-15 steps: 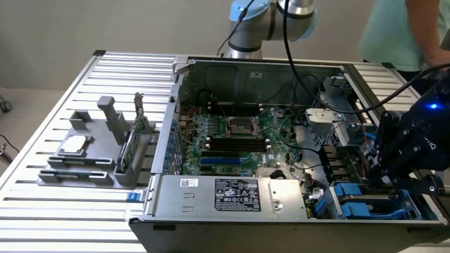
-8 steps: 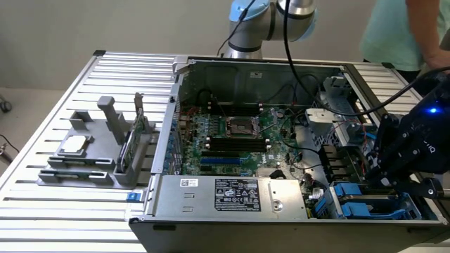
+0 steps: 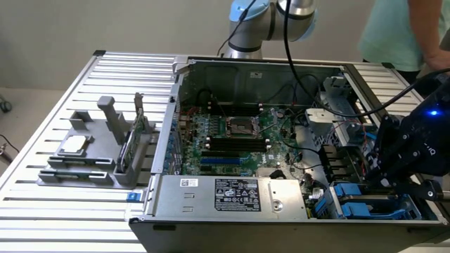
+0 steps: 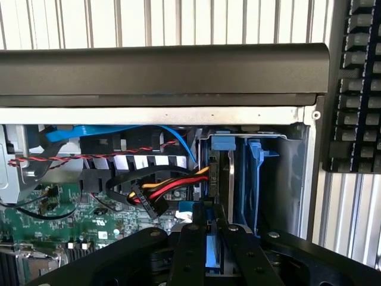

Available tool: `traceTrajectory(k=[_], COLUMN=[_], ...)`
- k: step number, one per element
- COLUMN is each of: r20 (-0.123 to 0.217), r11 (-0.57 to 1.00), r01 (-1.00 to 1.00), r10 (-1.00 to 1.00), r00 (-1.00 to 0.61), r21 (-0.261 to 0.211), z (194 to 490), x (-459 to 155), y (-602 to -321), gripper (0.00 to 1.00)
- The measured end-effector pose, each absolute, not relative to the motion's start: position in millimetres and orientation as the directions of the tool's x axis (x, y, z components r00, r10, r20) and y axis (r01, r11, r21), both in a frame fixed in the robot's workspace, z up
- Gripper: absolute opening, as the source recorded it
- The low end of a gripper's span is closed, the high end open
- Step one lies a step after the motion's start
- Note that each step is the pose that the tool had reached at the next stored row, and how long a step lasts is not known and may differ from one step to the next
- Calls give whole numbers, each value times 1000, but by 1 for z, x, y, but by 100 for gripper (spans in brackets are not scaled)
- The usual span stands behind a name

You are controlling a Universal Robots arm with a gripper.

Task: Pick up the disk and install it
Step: 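Insert the second disk wire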

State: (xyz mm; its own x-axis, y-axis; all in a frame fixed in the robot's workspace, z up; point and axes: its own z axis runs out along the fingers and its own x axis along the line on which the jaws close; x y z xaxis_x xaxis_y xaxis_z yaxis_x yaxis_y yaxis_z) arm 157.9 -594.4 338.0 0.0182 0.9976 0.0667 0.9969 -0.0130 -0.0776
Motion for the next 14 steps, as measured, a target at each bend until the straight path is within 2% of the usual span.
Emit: traceTrajectory(k=[8,14], r20=[71,90], r11=[-13,-11], r01=[997,997], r10=[997,996], r00=[18,18], r21=[-78,-78], z=[338,336], x=[158,158], y=[-596,-600], gripper=[16,16])
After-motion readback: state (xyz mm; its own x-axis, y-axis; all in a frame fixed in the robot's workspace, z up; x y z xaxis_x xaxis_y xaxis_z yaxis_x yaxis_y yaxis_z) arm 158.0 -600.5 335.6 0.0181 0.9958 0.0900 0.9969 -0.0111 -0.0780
